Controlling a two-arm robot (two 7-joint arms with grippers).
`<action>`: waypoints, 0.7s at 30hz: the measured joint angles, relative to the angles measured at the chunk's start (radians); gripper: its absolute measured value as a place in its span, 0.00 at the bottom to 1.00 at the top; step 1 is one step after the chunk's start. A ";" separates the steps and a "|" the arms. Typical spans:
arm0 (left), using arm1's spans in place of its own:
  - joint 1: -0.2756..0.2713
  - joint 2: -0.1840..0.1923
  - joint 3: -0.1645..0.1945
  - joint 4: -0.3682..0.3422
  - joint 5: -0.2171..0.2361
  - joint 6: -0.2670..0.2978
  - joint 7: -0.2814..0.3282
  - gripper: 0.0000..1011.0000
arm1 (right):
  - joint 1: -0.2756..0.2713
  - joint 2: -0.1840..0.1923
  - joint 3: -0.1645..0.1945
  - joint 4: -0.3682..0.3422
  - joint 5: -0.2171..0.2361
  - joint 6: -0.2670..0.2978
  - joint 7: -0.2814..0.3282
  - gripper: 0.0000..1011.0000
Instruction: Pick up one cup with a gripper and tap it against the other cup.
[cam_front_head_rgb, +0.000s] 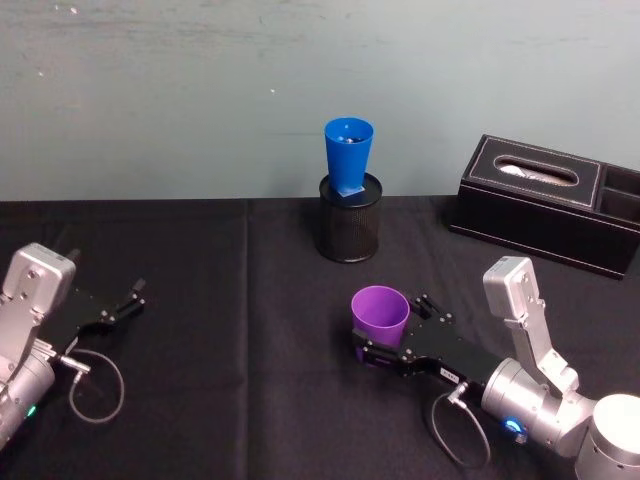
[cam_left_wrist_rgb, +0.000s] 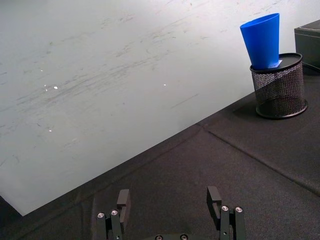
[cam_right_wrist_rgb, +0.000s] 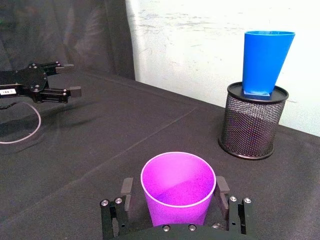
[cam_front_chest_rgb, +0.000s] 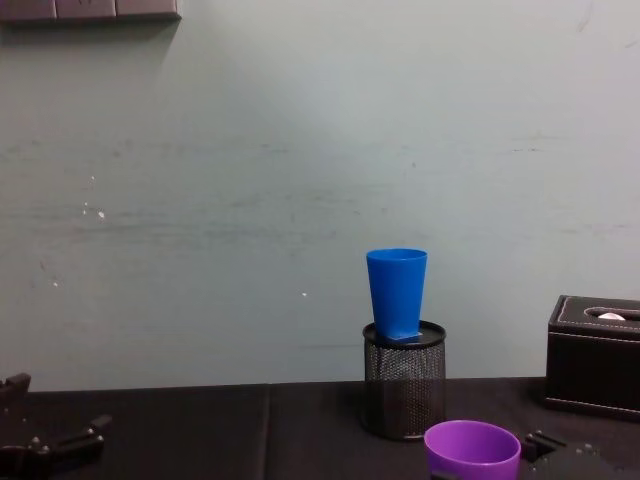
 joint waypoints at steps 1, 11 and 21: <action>0.000 0.000 0.000 0.000 0.000 0.000 0.000 0.99 | 0.000 0.000 0.000 0.000 0.000 0.000 0.000 0.99; 0.000 0.000 0.000 0.000 0.000 0.000 0.000 0.99 | 0.000 0.001 0.000 -0.001 0.002 0.001 0.000 0.99; 0.000 0.000 0.000 0.000 0.000 0.000 0.000 0.99 | 0.000 0.001 0.000 -0.002 0.003 0.002 0.000 0.99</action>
